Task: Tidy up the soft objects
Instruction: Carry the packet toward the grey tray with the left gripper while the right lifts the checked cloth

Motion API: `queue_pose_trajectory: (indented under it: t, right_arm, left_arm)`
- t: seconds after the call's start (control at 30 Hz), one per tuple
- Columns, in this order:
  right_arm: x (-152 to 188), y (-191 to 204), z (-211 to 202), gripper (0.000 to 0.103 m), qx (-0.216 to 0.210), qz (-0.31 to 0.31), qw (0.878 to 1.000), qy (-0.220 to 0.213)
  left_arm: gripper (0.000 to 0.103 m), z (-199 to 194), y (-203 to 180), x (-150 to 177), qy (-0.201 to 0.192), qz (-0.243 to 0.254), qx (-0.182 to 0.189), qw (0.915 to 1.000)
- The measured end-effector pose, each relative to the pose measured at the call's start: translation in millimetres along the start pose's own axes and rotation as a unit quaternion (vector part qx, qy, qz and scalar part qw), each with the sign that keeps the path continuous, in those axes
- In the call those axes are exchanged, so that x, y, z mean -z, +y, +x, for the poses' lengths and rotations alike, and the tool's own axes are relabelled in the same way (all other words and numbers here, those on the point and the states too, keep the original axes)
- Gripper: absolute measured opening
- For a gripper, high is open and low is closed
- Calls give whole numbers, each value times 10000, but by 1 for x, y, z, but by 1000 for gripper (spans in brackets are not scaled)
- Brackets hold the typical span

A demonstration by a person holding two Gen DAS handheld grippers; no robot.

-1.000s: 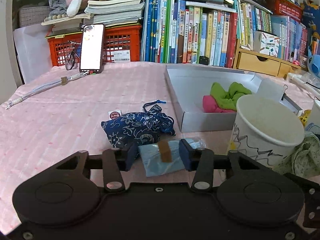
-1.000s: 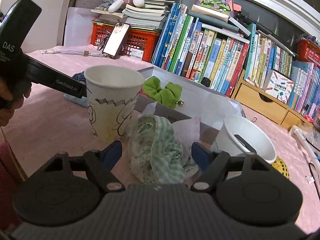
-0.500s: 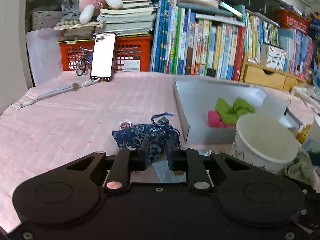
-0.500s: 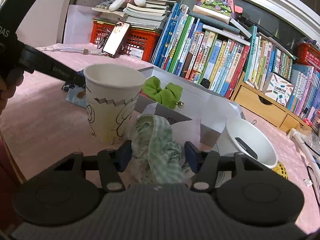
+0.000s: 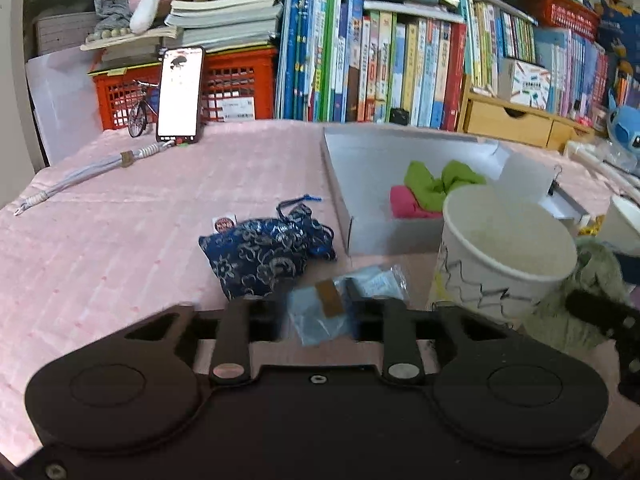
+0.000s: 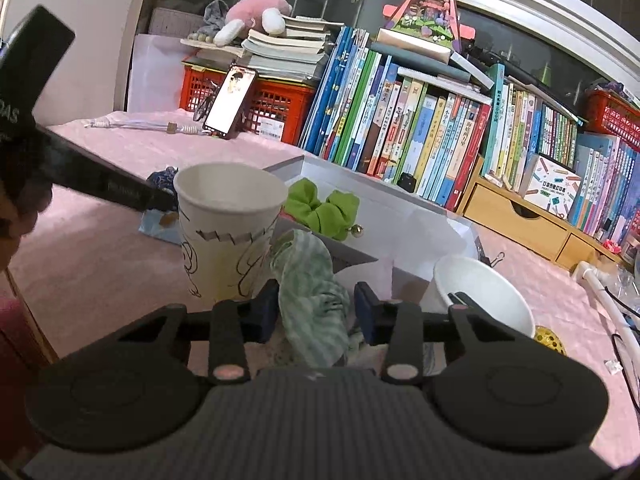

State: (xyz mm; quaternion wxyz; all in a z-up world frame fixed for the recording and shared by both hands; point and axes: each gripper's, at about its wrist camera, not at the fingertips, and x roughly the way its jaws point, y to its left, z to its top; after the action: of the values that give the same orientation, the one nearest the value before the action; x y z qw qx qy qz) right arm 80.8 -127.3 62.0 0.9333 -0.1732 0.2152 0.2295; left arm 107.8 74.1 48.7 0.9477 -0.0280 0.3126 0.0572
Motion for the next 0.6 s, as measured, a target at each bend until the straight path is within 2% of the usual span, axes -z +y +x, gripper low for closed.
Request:
queue_pose_trajectory:
  t: [0.03,0.17,0.3,0.37,0.53,0.6]
  right_arm:
    - [0,0,-1,45,2,2,10000,-2]
    - [1,0,-1,45,21,26,10000,17]
    - [2,0,0,46,27,27,10000,56]
    - [2,0,1,46,29,35,10000,71]
    - [1,0,3,46,25,61,9999,95]
    - [2,0,4,46,18,70,9999,98]
  left_arm:
    - [48,1,-1,1,8,21,-22,10000]
    - [55,9,-3,3,119,135,55,9998]
    - [57,19,1,5,359,-54,276,9990]
    - [57,21,3,6,333,-143,328,9988]
    - [42,21,1,7,281,-23,245,9993]
    - [41,19,1,8,278,-28,245,9993]
